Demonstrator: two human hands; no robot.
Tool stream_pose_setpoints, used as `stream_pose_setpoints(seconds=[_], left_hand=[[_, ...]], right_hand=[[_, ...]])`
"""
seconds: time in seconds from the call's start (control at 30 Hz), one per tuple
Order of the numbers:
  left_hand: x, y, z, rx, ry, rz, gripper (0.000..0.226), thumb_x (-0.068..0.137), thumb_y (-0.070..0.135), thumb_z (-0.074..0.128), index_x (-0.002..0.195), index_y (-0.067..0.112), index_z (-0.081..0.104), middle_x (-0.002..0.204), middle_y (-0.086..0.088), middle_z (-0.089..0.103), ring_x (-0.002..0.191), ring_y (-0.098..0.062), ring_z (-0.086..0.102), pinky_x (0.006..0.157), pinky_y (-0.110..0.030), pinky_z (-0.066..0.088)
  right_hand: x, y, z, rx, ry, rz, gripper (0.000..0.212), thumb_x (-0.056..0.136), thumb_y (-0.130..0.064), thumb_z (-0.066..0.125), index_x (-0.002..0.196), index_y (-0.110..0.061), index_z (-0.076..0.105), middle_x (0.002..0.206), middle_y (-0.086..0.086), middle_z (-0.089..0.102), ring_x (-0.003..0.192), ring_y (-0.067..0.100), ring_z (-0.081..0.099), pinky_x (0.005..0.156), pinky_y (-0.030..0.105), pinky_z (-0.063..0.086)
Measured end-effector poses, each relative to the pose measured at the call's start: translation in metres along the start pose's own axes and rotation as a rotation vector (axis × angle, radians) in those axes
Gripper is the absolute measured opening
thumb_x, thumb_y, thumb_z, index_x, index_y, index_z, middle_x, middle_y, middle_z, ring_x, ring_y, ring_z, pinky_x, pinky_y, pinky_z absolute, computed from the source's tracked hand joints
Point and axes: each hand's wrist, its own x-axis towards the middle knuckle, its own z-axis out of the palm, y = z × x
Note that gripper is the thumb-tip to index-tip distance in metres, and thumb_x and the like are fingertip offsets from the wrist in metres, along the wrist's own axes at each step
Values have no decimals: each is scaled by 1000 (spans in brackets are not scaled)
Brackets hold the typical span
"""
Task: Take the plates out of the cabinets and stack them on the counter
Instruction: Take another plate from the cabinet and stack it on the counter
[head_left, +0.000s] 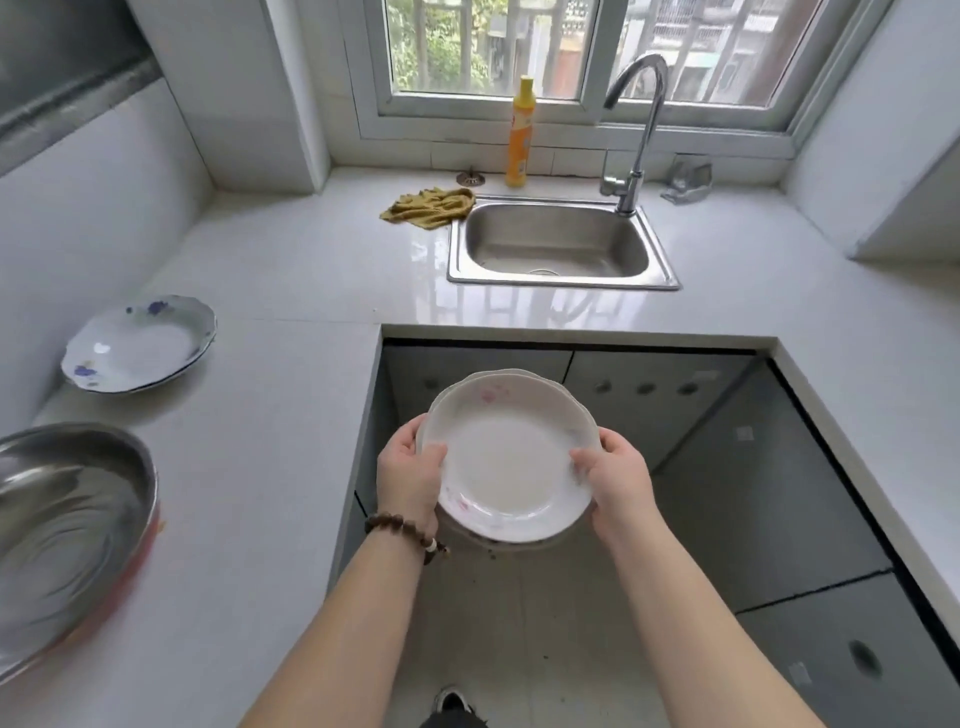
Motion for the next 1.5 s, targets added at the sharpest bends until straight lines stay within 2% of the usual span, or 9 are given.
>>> stream_pose_setpoints(seconds=[0.13,0.27,0.5,0.63,0.8,0.9,1.03,1.23,1.5], left_hand=[[36,20,6,-28,26,7,40,82,-4,54,88,32,69,84,9,72,84,-17,68,64,-30,59],[67,29,10,-91,74,-25,40,83,-7,53,86,29,69,86,4,71,78,-16,68,54,-23,55],[130,44,17,-136,205,-11,35,83,-2,56,94,27,71,94,0,74,89,-23,69,66,-32,58],[171,65,27,-186,304,35,35,82,-1,57,86,30,74,88,3,75,86,-22,70,63,-31,58],[211,91,36,-282,486,99,33,84,-1,57,89,28,73,87,7,76,89,-22,70,69,-34,59],[225,97,36,-344,596,105,31,83,0,58,92,26,73,91,5,76,90,-23,70,76,-40,59],[231,99,25,-422,714,135,35,80,-3,57,93,25,74,96,0,76,89,-23,71,69,-34,58],[229,86,-14,-463,895,130,37,81,-4,55,102,21,72,101,-2,75,97,-25,69,80,-39,56],[237,87,-88,-529,1053,148,38,83,-8,52,100,20,72,99,-3,76,95,-25,69,79,-37,55]], right_hand=[[35,-19,27,-7,-24,3,30,77,8,47,92,-10,65,86,11,68,74,26,63,66,37,52],[69,-30,50,-34,-71,23,29,77,7,47,93,-9,65,84,11,68,72,27,63,64,36,52],[140,-58,99,-99,-224,36,30,71,3,50,90,-14,67,84,9,70,73,27,66,60,34,53],[188,-90,139,-152,-340,34,31,76,4,50,97,-13,65,89,11,68,77,29,65,63,36,54],[238,-133,193,-240,-532,3,33,73,7,48,91,-13,66,85,12,65,73,31,63,60,38,51],[258,-146,223,-299,-626,8,34,74,7,49,96,-13,65,88,13,65,74,31,62,58,38,50],[272,-143,260,-357,-745,50,40,73,7,48,104,-12,66,97,16,67,84,35,63,65,40,50],[264,-119,316,-487,-920,101,34,65,0,52,91,-14,69,85,10,68,73,30,63,59,37,46],[232,-82,405,-581,-1069,103,43,54,-7,52,94,-11,69,88,12,70,76,31,64,58,33,48]])
